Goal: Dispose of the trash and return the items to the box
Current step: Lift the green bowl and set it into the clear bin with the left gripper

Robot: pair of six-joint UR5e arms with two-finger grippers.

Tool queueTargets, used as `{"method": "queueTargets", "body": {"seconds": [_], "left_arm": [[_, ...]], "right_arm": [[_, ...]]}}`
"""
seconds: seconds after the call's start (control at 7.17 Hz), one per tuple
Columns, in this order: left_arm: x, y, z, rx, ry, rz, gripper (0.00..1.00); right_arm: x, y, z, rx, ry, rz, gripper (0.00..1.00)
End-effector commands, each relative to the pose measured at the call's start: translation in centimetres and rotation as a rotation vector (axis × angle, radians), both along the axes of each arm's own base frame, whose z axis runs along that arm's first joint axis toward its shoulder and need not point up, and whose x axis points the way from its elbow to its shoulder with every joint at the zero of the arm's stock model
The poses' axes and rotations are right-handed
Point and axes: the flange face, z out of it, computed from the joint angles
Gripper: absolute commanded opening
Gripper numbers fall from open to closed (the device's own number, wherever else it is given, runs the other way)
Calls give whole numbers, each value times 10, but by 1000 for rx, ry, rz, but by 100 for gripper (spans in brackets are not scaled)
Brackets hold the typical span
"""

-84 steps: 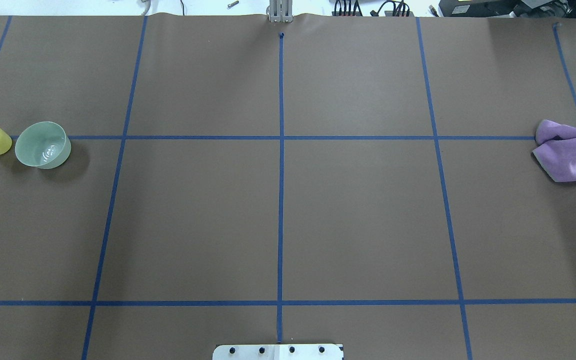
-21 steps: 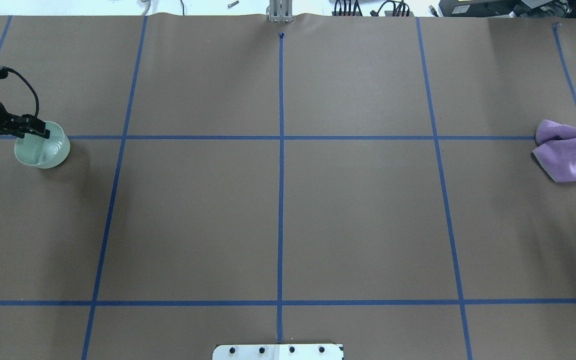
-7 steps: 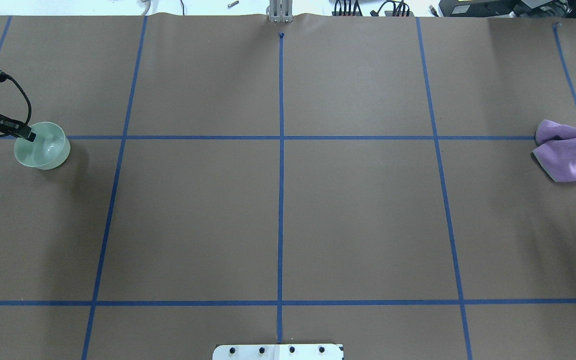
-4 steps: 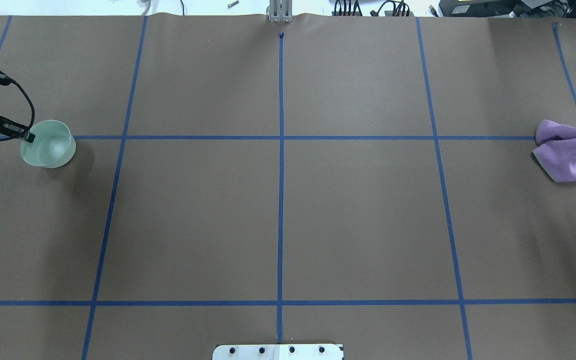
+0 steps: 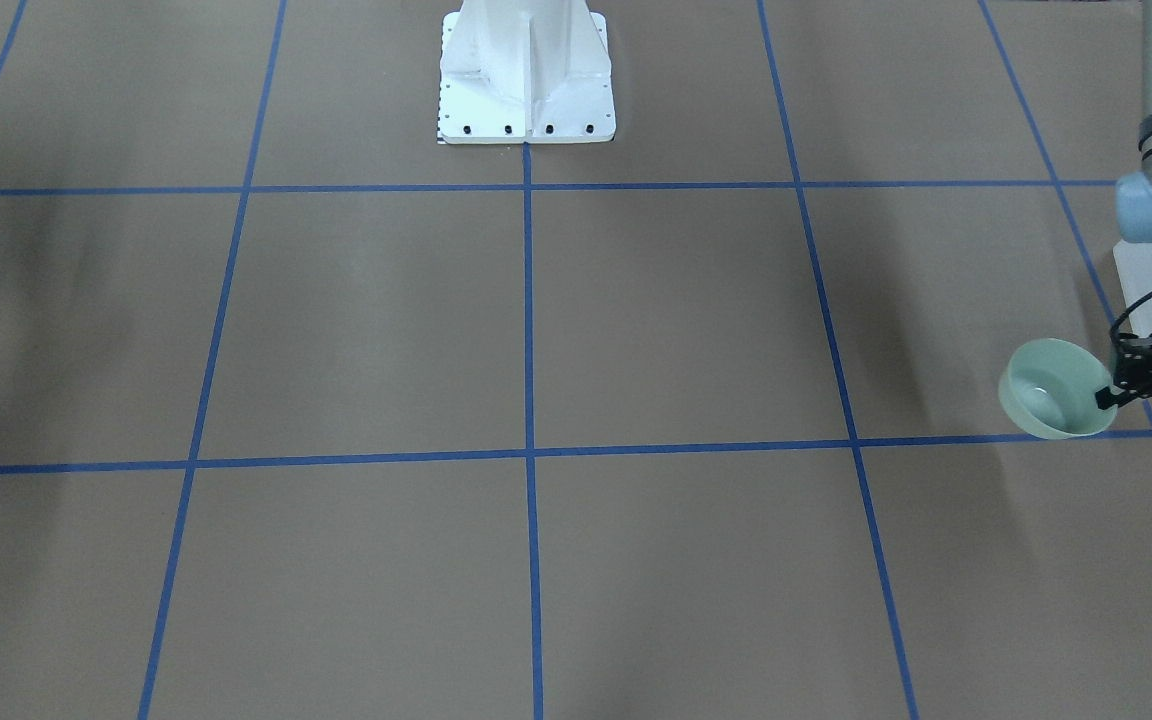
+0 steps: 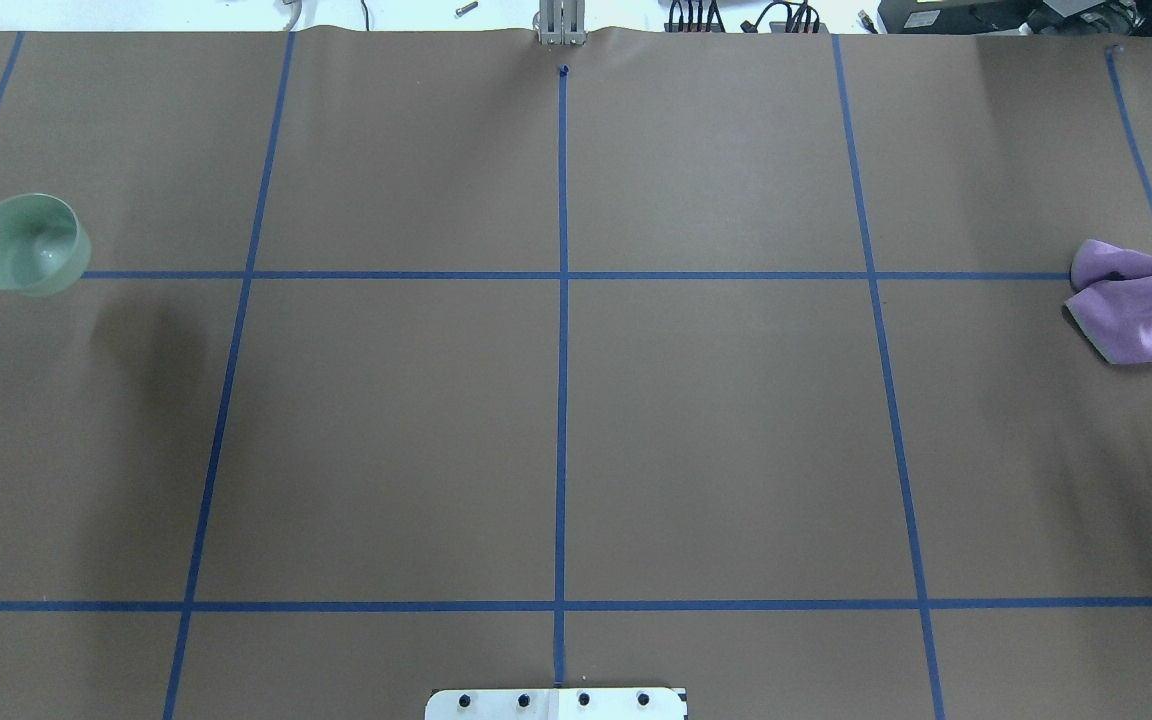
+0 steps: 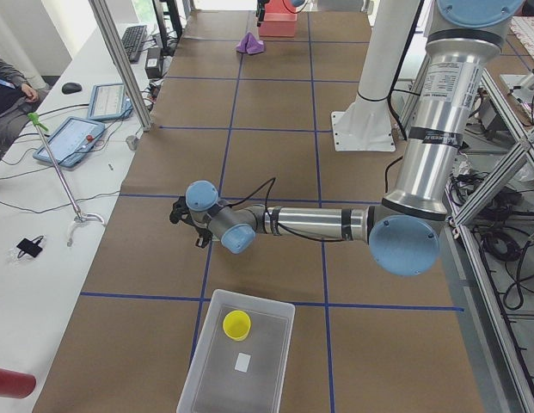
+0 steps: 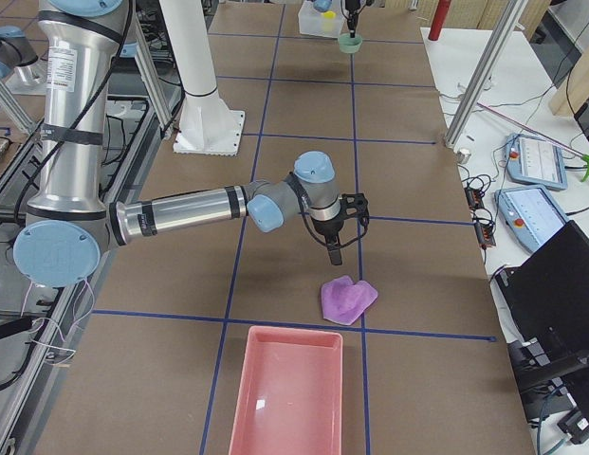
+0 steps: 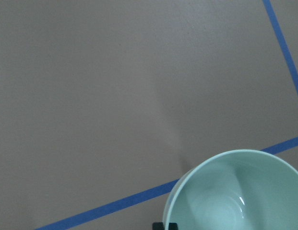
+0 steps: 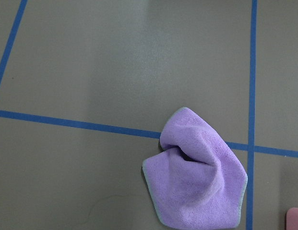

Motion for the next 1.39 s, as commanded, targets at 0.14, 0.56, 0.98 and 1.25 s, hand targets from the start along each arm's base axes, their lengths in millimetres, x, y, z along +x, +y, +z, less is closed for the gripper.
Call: {"method": "queueTargets", "body": {"seconds": [0.14, 0.56, 0.98, 1.25], "left_arm": [[-161, -3, 33, 92, -131, 105, 0], [-224, 17, 102, 145, -265, 202, 0], [-260, 64, 171, 188, -270, 248, 0], [-253, 92, 234, 202, -278, 242, 0]], "right_arm": [[0, 0, 0, 0, 0, 0, 100], [0, -1, -1, 1, -1, 0, 100], [0, -1, -1, 1, -1, 0, 100], [0, -1, -1, 2, 1, 0, 100]]}}
